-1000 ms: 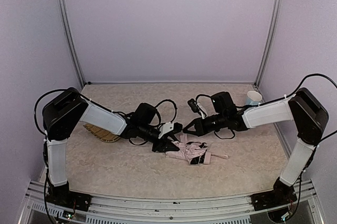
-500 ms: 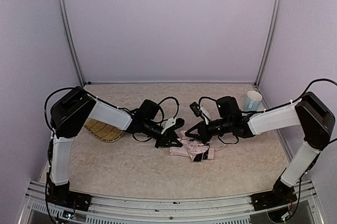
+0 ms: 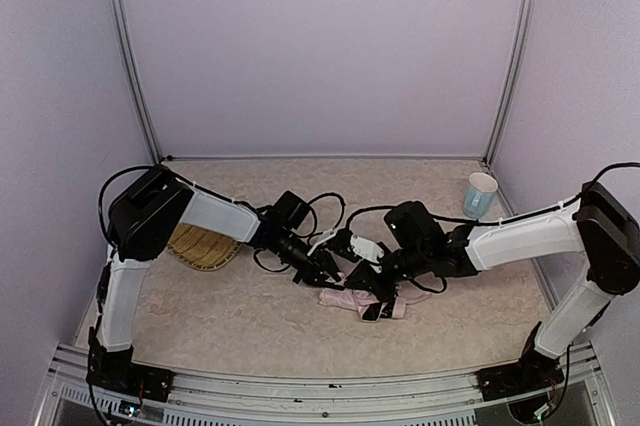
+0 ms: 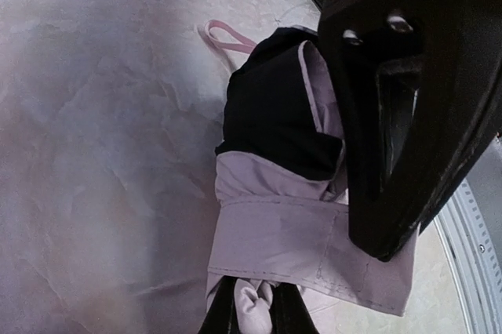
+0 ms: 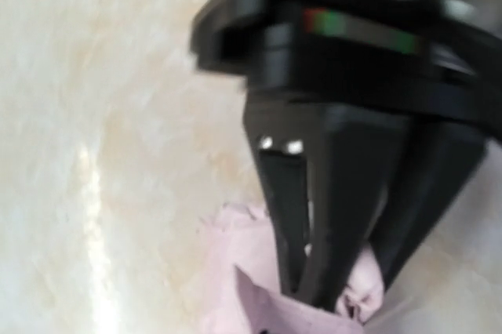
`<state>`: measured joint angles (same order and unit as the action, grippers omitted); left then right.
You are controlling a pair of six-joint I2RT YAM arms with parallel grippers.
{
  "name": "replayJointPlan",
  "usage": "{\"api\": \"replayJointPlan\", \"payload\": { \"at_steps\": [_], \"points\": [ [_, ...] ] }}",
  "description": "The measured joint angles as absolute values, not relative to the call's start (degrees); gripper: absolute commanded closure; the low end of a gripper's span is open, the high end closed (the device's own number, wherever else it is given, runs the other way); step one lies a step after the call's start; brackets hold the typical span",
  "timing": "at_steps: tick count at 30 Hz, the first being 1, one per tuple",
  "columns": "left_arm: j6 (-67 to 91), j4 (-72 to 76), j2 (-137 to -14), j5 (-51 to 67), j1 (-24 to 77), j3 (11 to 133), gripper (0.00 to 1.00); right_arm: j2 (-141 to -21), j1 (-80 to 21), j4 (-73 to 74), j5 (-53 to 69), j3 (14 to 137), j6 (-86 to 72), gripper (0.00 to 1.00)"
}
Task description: Put away the umbrella
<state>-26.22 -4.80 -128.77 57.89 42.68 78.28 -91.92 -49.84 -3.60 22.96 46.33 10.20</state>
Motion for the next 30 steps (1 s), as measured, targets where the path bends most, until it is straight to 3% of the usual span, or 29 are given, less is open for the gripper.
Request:
{"api": "replayJointPlan", "payload": {
  "at_steps": [10,21,30],
  "points": [
    [-25.78,-9.39,-129.49,59.29,42.65,79.94,1.0,-93.38,-57.04,7.73,8.93,51.64,25.71,1.0],
    [-26.24,-12.03,-129.56,57.8,42.68,81.08,1.0,-96.25,-60.51,9.89,-1.74,52.75,35.09,1.0],
    [-26.63,-12.51,-129.54,57.45,42.46,81.08,1.0,-97.06,-61.71,7.42,-7.79,51.83,38.28,0.74]
  ]
}}
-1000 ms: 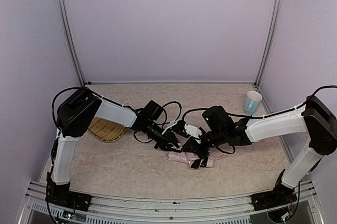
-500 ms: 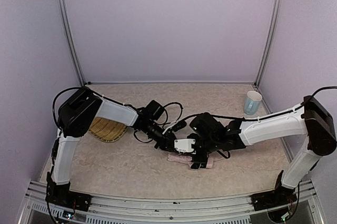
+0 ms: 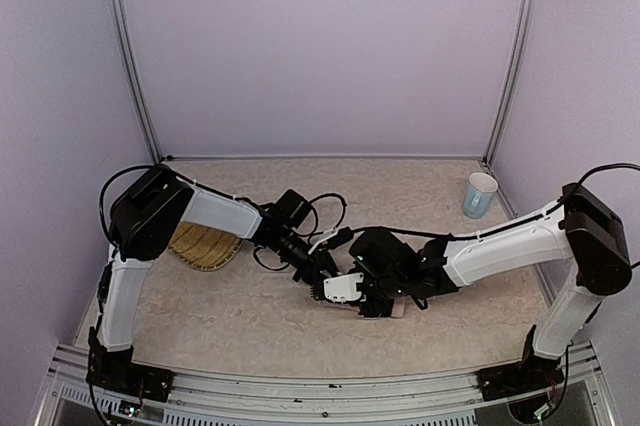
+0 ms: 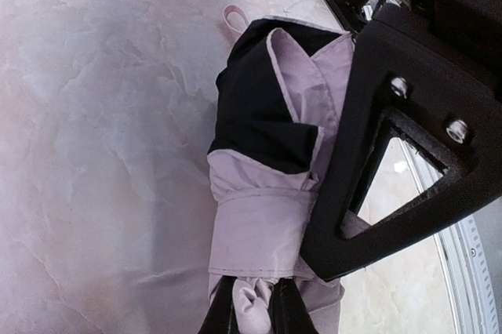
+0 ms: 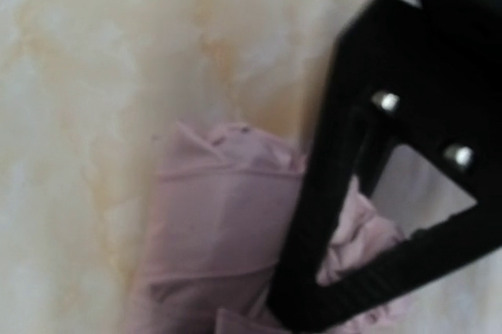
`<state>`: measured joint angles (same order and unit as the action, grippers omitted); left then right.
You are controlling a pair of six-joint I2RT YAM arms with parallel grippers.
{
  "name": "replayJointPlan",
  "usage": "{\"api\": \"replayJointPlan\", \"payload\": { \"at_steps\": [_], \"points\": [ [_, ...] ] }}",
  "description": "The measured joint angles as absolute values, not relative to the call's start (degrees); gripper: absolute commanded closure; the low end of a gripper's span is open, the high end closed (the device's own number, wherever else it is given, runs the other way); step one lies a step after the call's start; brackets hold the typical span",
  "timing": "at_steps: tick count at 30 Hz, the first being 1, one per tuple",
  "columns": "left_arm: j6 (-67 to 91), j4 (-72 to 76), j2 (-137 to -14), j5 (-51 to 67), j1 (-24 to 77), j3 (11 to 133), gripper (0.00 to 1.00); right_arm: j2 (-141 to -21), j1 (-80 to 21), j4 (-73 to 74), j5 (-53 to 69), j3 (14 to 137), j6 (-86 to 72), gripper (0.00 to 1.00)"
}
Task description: Put away the umbrella
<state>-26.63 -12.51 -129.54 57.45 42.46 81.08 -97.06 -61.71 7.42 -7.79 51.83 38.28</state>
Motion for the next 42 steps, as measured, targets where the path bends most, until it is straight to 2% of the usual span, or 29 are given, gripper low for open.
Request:
{"api": "replayJointPlan", "payload": {
  "at_steps": [10,17,22,26,31,32,34,36,37,42],
  "points": [
    [-27.68,-13.1,-129.45,57.01,42.46,81.3,0.99,-95.77,-63.31,10.31,-9.96,52.4,36.53,0.74],
    [-27.97,-13.76,-129.16,56.12,42.46,81.6,0.92,-92.18,-66.74,20.88,-10.39,52.45,34.85,0.74],
    [-28.82,-13.26,-127.68,52.82,42.46,80.64,0.73,-83.57,-66.02,20.23,-8.4,52.05,32.03,0.71],
    [-28.73,-11.62,-125.51,47.46,42.46,79.13,0.56,-76.34,-61.45,14.9,-5.82,52.03,27.42,0.67],
    [-29.34,-10.76,-122.41,40.47,42.39,77.3,0.39,-75.85,-53.06,12.1,-3.88,52.03,19.7,0.67],
    [-29.58,-10.72,-121.62,38.83,42.35,76.79,0.28,-76.27,-50.87,12.08,-3.09,52.03,17.67,0.66],
    [-30.63,-10.83,-120.38,36.86,42.24,76.07,0.15,-76.86,-48.23,12.1,-1.61,52.03,14.52,0.64],
    [-31.46,-10.87,-119.07,35.09,41.89,75.13,0.1,-77.36,-46.0,12.03,0.4,52.03,11.57,0.62],
    [-31.66,-10.96,-118.43,34.63,41.69,74.5,0.02,-77.62,-45.19,11.81,1.85,52.03,10.2,0.61],
    [-32.27,-9.76,-114.8,34.74,40.86,70.0,0.01,-80.62,-43.55,10.13,8.4,52.51,5.82,0.59]
  ]
}}
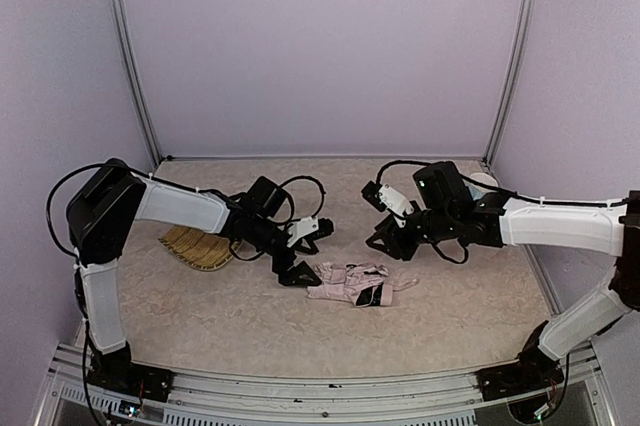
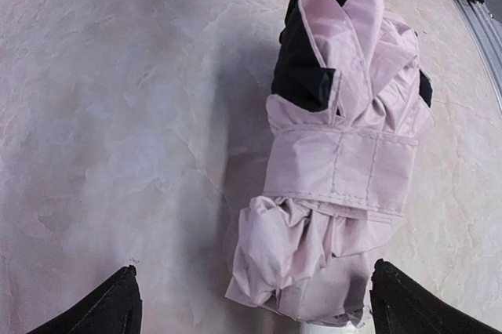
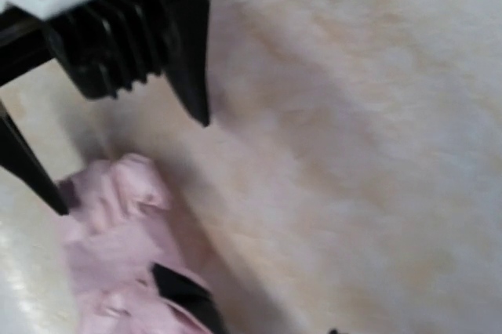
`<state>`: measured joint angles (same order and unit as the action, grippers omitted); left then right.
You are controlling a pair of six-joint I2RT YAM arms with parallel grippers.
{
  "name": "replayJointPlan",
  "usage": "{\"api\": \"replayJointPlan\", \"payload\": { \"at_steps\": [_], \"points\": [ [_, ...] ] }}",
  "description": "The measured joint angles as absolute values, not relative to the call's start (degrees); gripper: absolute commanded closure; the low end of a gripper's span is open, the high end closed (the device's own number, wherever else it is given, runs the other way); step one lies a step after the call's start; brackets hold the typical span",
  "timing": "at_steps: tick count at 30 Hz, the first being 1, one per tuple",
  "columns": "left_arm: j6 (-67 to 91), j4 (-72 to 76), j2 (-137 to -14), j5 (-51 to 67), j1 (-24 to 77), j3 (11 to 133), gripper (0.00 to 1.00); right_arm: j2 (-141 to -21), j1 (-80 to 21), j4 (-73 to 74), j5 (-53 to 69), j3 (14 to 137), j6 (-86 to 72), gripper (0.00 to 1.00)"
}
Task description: Put away the umbrella
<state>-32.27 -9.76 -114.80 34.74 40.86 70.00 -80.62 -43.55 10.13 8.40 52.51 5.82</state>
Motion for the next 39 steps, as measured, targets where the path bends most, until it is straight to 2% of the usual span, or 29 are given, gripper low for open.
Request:
{"api": "replayJointPlan", "payload": {
  "at_steps": [8,15,26,32,39],
  "points": [
    [-28.93,-3.33,-107.46,33.47,40.42,62.17,0.01,-87.22,-43.38,11.18,14.04,53.84,3.49,0.61],
    [-25.23,0.03,-104.53,25.36,40.95,55.57,0.01,-87.31,-43.38,12.05,14.72,52.07,-0.64,0.61],
    [-19.94,2.17,-106.21,17.41,42.63,53.49,0.01,-80.31,-42.48,21.37,-0.23,46.46,-17.26,0.63],
    [-19.46,3.44,-107.42,16.45,44.18,53.49,0.01,-82.83,-43.31,24.56,-4.16,42.17,-23.51,0.64],
    [-19.53,5.89,-108.47,17.34,46.54,53.54,0.01,-88.29,-46.5,20.6,-4.97,42.54,-27.57,0.64]
  ]
}}
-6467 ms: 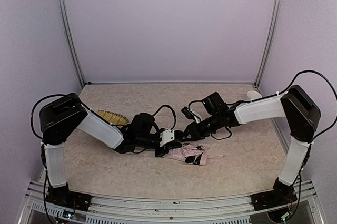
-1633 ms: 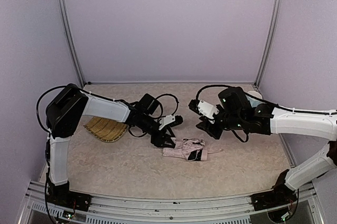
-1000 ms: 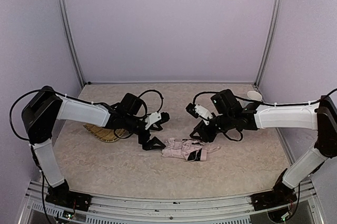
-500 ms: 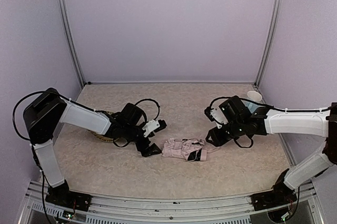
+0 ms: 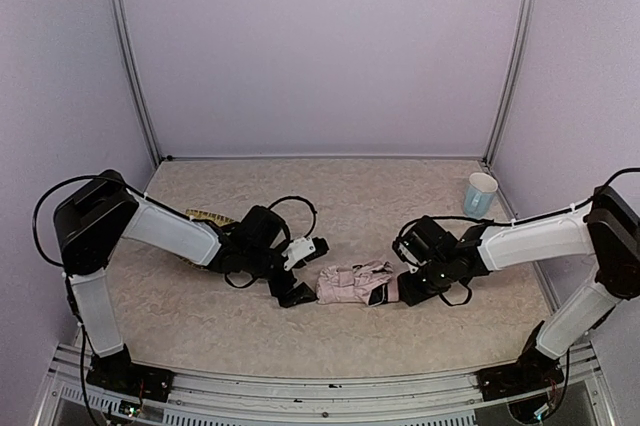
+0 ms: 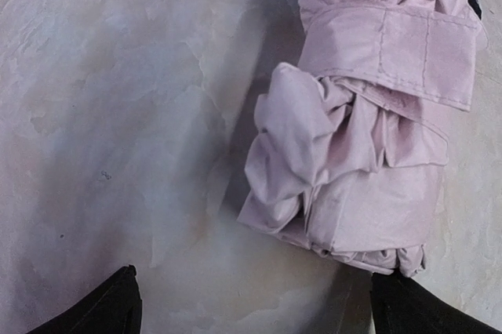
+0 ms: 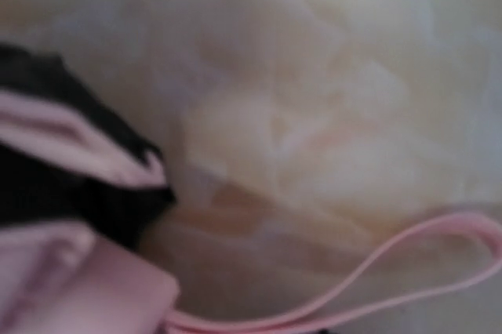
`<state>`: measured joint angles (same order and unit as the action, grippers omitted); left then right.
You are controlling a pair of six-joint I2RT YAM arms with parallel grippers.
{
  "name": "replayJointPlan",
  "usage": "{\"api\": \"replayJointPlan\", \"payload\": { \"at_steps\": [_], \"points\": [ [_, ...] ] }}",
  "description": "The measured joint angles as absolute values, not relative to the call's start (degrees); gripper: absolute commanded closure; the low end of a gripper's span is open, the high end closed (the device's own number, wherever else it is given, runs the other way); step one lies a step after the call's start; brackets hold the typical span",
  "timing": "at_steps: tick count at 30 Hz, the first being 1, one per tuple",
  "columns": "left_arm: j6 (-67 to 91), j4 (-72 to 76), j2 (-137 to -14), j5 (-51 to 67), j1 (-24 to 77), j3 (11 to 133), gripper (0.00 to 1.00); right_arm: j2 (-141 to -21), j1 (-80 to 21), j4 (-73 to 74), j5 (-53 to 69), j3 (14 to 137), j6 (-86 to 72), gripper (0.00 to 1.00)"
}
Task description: Put away the umbrella
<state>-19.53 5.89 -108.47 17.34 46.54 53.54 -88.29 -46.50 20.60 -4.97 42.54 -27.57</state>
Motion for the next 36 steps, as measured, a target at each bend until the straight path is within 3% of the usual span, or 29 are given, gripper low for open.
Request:
{"api": "replayJointPlan", "payload": {
  "at_steps": [15,21,26,30,36],
  "points": [
    [-19.55,6.04,-109.03,17.1,46.33,54.33,0.01,-87.85,-45.34,19.46,-9.28,42.52,-29.67,0.64],
    [-20.43,3.25,-100.05,16.71,43.97,50.87,0.01,-81.19,-37.98,21.47,-14.44,42.48,-26.65,0.6],
    [-20.21,5.15,-91.37,16.91,40.75,49.91,0.01,-75.24,-30.44,19.46,-15.66,43.22,-21.71,0.36],
    [-15.05,9.82,-88.77,10.46,34.87,49.84,0.01,-71.64,-25.71,13.43,-13.61,43.03,-17.98,0.19],
    [-7.6,17.82,-81.8,-4.51,27.11,44.38,0.01,-69.21,-20.14,4.97,-8.82,41.36,-13.5,0.17]
  ]
}}
